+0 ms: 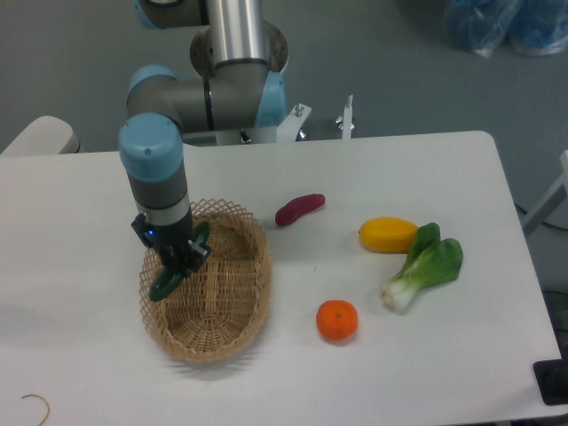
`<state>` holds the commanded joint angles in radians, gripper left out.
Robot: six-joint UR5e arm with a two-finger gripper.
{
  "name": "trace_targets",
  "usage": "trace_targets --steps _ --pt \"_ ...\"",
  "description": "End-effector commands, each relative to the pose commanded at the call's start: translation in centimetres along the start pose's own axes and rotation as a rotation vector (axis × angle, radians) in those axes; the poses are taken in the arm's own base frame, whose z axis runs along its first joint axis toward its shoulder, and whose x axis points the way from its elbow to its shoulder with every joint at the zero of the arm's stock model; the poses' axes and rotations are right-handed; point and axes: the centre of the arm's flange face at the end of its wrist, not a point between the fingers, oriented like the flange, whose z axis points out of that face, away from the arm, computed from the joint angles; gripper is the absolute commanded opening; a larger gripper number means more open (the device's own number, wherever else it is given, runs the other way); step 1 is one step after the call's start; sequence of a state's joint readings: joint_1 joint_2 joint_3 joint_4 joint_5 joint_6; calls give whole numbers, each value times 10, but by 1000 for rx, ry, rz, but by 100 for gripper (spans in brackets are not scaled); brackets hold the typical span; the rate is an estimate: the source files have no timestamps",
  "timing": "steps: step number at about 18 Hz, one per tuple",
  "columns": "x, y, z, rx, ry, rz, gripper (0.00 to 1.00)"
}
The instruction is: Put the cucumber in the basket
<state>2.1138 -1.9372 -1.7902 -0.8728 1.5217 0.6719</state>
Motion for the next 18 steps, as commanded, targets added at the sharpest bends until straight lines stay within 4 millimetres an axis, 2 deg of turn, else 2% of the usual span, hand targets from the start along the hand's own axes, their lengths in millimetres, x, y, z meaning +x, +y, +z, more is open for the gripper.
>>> trace_targets --steps 5,7,8,9,10,14,18 --pt "-3 -1 10 -12 9 1 8" --pt "-4 -1 11 -15 11 -1 14" --pt "-9 2 11 -14 9 -8 32" --pt "-13 2 10 -11 7 -10 57" --pt "-14 1 8 -11 0 -6 100" --pt "-33 4 -6 -25 -64 -19 100" --pt "-76 6 -58 3 -186 -47 100"
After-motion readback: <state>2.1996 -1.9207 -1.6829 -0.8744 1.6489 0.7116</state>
